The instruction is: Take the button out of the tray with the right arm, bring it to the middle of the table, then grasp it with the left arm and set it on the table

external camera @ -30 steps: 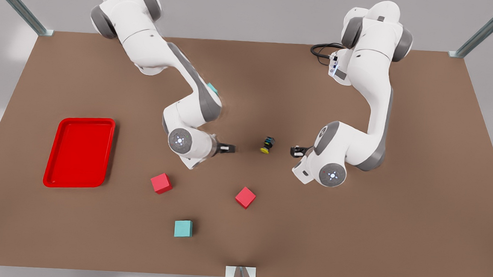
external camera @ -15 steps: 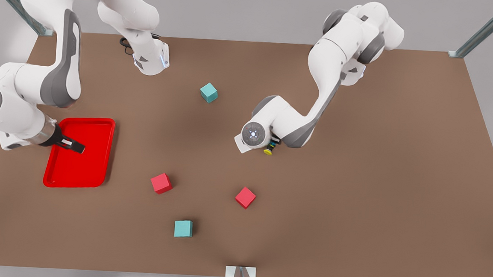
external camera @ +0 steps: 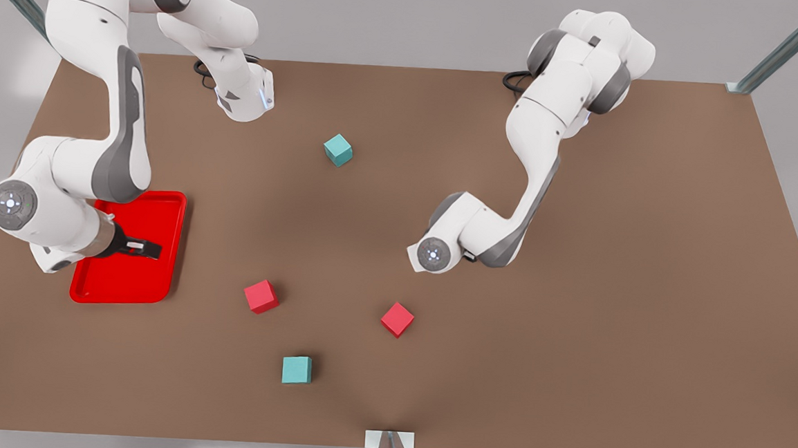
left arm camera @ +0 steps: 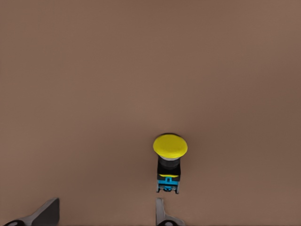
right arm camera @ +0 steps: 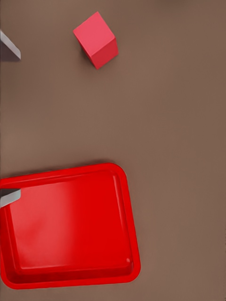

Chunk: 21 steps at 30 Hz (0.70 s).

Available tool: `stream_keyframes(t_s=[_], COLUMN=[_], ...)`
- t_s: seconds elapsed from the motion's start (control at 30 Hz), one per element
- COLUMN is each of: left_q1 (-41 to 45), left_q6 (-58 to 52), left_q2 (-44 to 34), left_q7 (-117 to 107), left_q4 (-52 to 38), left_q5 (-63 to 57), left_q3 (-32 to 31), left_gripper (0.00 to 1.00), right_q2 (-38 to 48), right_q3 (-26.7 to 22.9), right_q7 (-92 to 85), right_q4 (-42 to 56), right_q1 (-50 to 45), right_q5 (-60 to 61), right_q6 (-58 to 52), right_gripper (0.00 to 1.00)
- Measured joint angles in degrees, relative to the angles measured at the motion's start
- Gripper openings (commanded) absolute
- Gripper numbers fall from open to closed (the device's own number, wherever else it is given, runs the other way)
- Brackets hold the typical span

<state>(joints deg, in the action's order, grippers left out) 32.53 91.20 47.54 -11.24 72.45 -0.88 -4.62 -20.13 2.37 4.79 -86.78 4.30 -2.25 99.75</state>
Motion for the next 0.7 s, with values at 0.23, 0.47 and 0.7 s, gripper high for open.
stream_keyframes(t_s=[0.23, 0.47, 0.7], left_q1=[0.78, 0.34, 0.87], left_q6=[6.24, 7.50, 5.23], left_q2=[-0.07, -3.22, -11.16], left_q7=[4.21, 6.91, 6.91], left_q4=[3.76, 3.94, 8.82], left_q5=[-0.02, 0.10, 0.30], left_q3=[0.04, -0.01, -1.60], left_gripper=[1.00, 1.00, 1.00], right_q2=[-3.42, -4.78, -5.08], right_q3=[0.00, -0.08, -0.51], right_q7=[-2.26, -3.75, -4.84], right_q4=[0.18, 1.92, 3.64], right_q1=[-1.03, -1.13, -0.83], right_q5=[-0.20, 0.14, 0.10], right_q6=[5.50, 7.37, 7.76], right_gripper=[1.00, 1.00, 1.00])
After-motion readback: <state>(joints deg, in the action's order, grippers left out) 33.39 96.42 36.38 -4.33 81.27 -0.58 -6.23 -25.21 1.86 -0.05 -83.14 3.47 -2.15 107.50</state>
